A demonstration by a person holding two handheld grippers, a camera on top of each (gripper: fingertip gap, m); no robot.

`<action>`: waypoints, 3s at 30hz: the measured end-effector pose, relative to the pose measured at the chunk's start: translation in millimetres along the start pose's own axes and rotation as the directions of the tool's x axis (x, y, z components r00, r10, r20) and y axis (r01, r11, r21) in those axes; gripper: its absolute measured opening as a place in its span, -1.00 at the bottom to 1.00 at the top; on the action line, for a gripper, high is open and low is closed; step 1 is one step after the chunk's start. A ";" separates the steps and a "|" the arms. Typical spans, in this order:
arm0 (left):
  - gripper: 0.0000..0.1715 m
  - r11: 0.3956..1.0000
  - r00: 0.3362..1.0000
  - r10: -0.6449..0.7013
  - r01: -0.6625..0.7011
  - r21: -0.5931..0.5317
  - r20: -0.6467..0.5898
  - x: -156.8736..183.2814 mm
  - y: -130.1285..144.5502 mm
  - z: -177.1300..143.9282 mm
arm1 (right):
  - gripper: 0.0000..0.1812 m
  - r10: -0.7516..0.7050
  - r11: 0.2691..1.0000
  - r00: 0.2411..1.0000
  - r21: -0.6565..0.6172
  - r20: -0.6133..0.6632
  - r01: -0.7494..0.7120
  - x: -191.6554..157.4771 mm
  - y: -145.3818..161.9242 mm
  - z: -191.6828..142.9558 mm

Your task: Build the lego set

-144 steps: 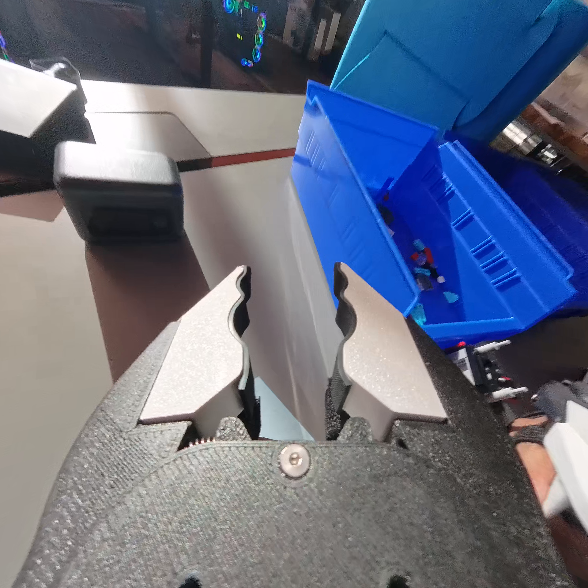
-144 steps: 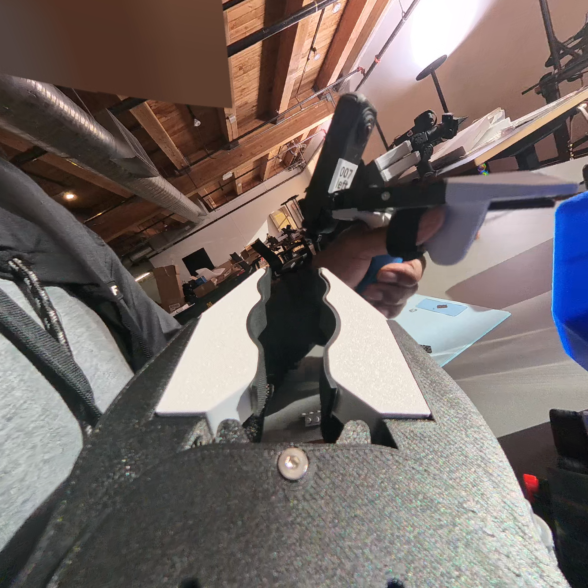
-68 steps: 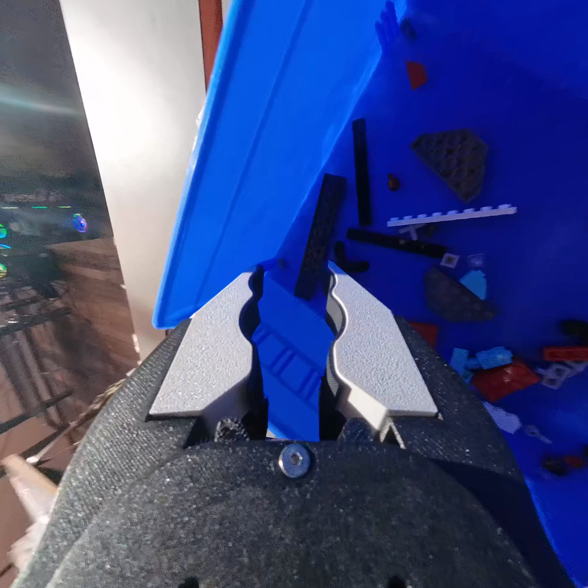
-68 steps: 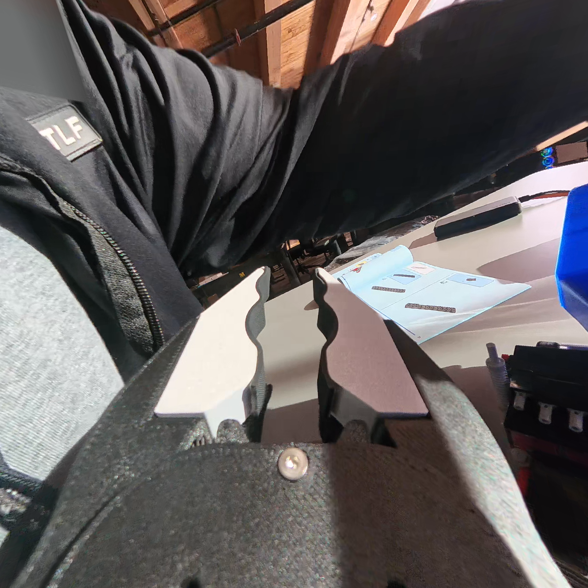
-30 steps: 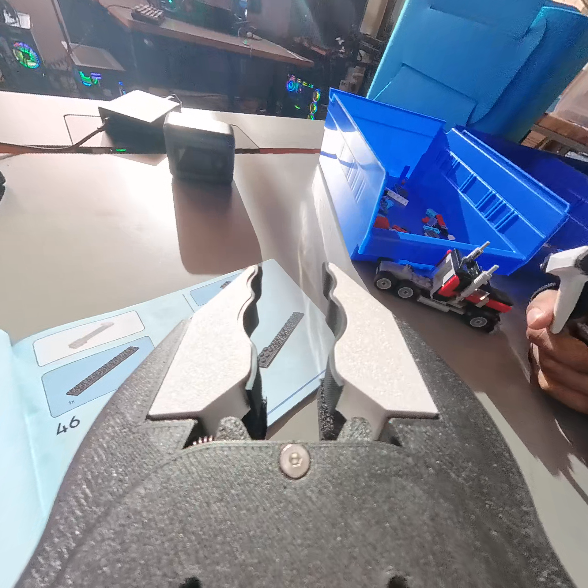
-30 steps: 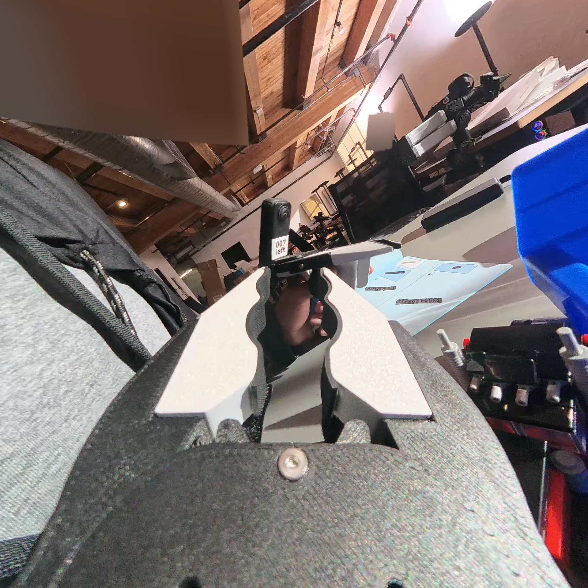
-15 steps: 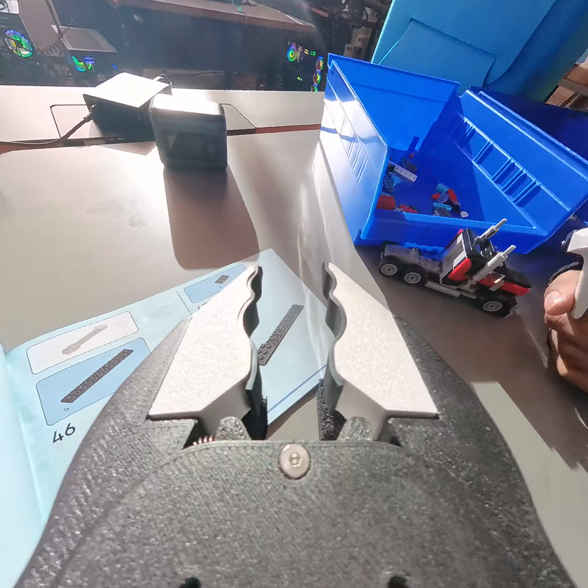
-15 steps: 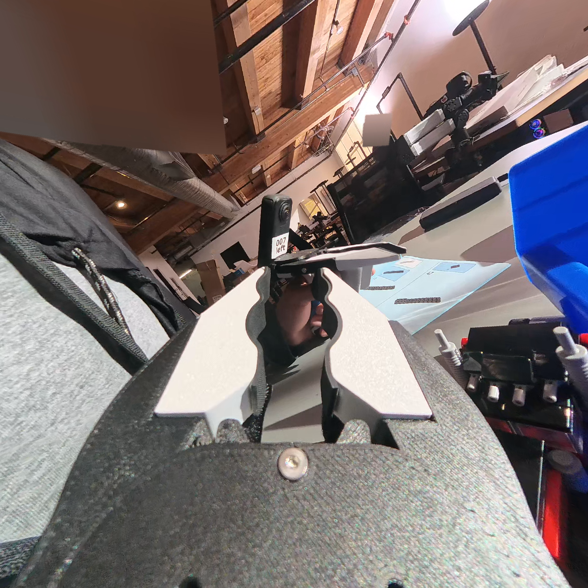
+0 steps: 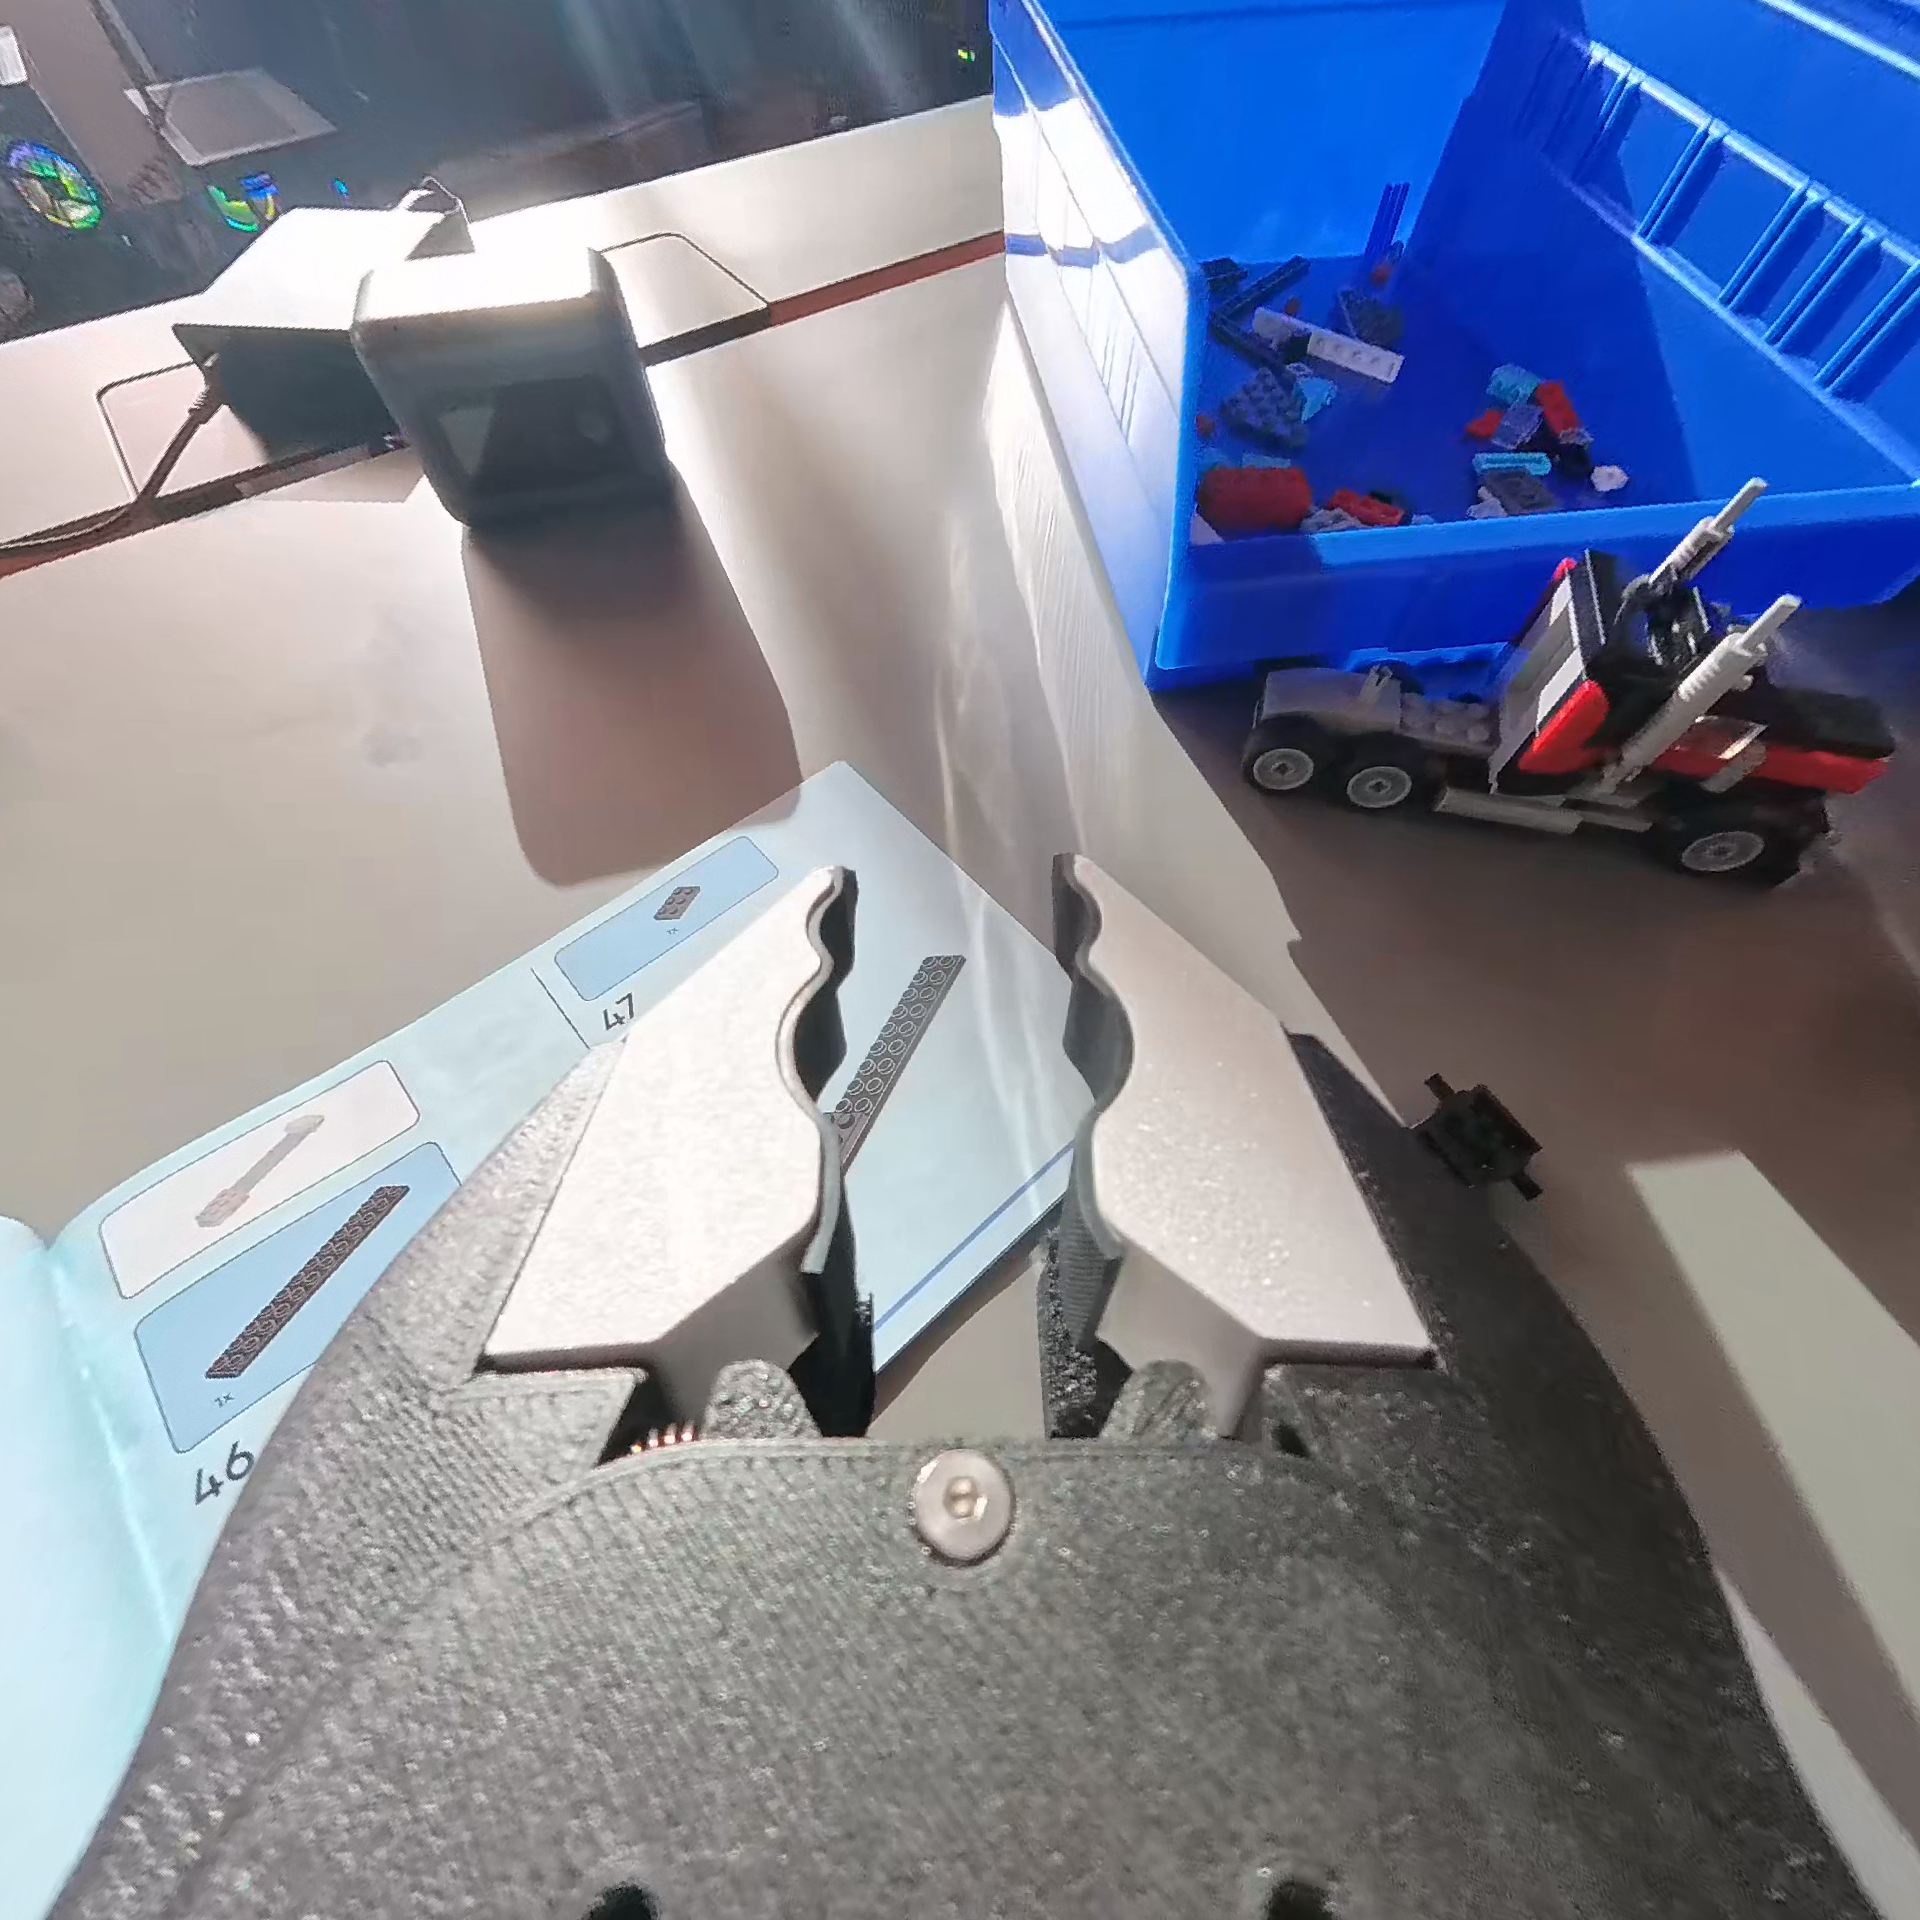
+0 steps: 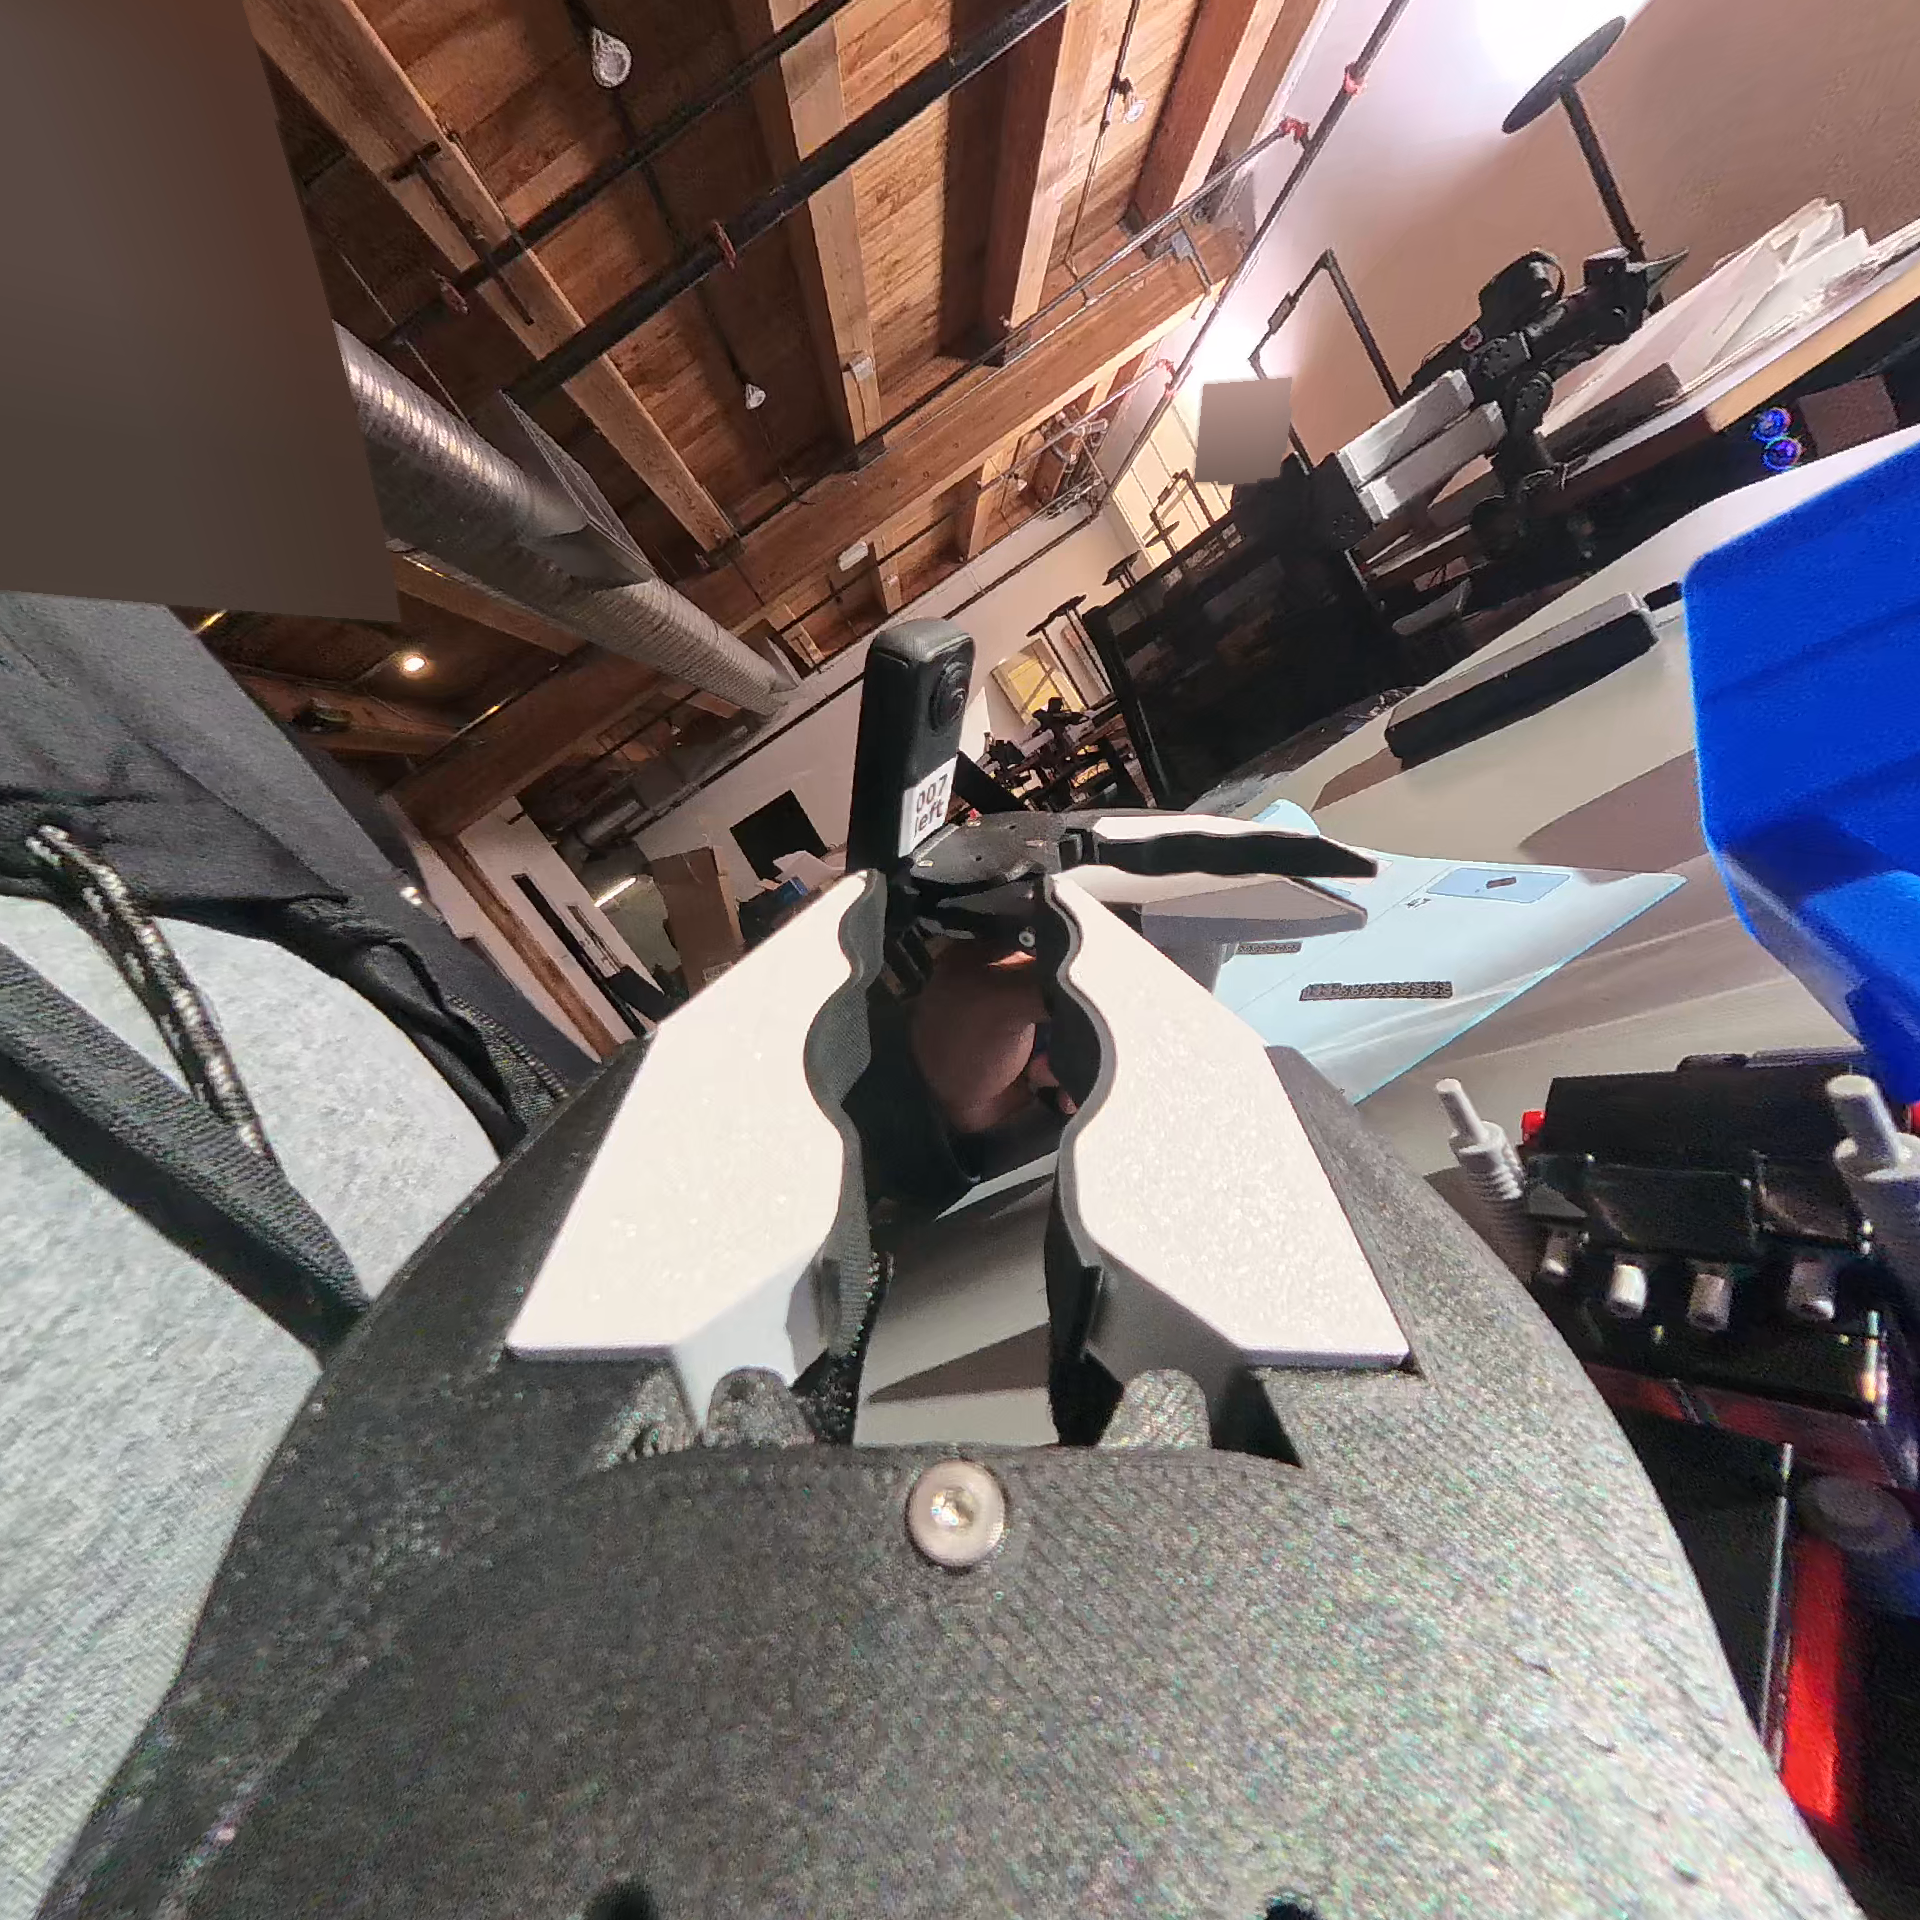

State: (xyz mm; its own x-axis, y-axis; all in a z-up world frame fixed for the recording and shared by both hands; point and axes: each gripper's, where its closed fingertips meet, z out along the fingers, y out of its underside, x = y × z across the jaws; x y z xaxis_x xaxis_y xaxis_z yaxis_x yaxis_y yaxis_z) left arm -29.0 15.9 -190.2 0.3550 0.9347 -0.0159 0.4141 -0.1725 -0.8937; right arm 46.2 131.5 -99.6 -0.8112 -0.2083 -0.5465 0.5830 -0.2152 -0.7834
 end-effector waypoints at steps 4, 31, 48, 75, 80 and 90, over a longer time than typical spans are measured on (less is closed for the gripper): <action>-0.54 1.000 1.000 0.023 -0.023 -0.005 0.017 0.6 0.4 0.5 | -0.66 -0.007 1.000 1.000 -0.004 0.005 0.007 -1.5 0.2 -0.9; -0.54 0.931 0.964 -0.228 0.257 0.257 -0.139 -13.2 -6.1 -75.7 | -0.68 -0.648 0.030 0.747 -0.984 -0.152 -0.175 187.7 -116.8 -296.6; -0.54 0.925 0.957 -0.264 0.286 0.251 -0.119 -39.9 4.2 -91.5 | -0.86 -0.629 0.065 0.725 -0.949 -0.279 -0.309 208.7 -104.7 -307.9; -0.57 0.867 0.947 -0.229 0.303 0.396 -0.224 -56.6 21.1 -179.4 | -0.87 -0.404 0.509 0.894 -0.860 -0.193 0.044 23.0 124.5 29.7; -0.57 0.833 0.917 -0.276 0.378 0.404 -0.289 -61.8 19.9 -184.5 | -0.87 -0.408 0.461 0.892 -0.887 -0.194 0.018 32.5 136.9 36.4; -0.57 0.814 0.893 -0.298 0.423 0.399 -0.338 -63.8 19.1 -186.3 | -0.87 -0.422 0.421 0.879 -0.907 -0.222 -0.026 43.8 147.3 35.5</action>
State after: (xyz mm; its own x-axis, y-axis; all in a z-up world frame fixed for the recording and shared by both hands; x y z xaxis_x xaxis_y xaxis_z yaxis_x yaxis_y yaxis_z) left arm 112.4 -104.9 -122.7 0.4763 0.7810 0.4039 0.1530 0.3787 -0.9128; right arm 98.1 56.7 -228.5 -0.9693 0.1193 -0.2150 0.2255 0.7800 -0.5838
